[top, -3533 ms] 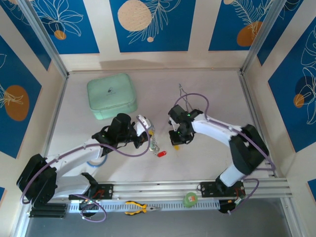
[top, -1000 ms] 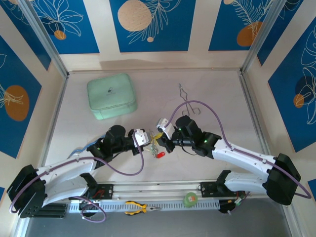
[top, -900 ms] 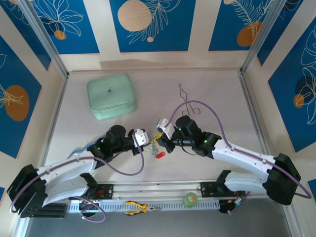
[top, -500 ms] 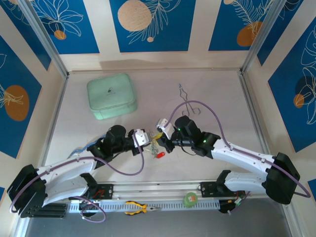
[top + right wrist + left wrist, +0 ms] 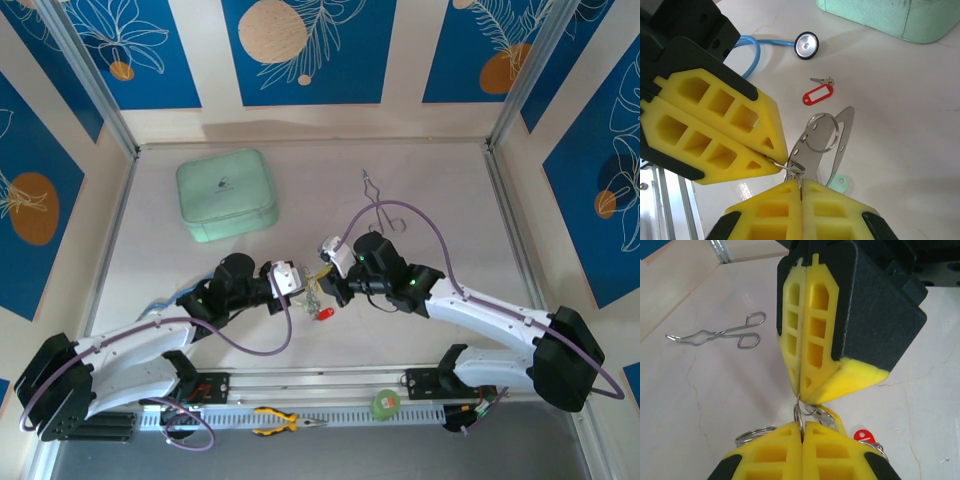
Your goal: Put the keys on the keyring
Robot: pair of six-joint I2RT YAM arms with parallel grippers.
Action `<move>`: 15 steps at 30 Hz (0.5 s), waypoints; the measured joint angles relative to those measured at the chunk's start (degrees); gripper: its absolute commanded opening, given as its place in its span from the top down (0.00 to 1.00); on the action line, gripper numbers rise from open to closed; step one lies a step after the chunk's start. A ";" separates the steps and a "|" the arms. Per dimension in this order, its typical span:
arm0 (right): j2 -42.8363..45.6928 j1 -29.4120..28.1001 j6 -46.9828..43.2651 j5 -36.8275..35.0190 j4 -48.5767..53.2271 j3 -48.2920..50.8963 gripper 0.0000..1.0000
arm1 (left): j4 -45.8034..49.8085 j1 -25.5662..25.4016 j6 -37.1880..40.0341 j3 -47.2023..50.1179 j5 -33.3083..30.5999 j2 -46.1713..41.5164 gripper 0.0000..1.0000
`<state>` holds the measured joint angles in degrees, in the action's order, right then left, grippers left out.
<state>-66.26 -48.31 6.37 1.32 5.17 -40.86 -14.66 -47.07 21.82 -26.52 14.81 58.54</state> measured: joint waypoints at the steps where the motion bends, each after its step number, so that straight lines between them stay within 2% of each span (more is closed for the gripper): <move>1: 0.00 0.22 0.33 0.44 0.00 0.00 1.00 | 0.00 0.00 0.22 0.00 -0.26 0.00 1.00; 12: 0.00 1.86 2.51 0.81 0.44 0.00 1.00 | -2.80 -0.13 0.55 0.13 -3.02 -1.11 1.00; 15: 0.02 1.86 2.64 0.79 0.42 0.00 1.00 | -2.97 -0.24 -1.36 0.13 -3.76 -1.11 1.00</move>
<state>-66.24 -46.46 9.02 2.11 5.58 -40.86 -17.63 -47.31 20.47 -26.39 11.05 57.43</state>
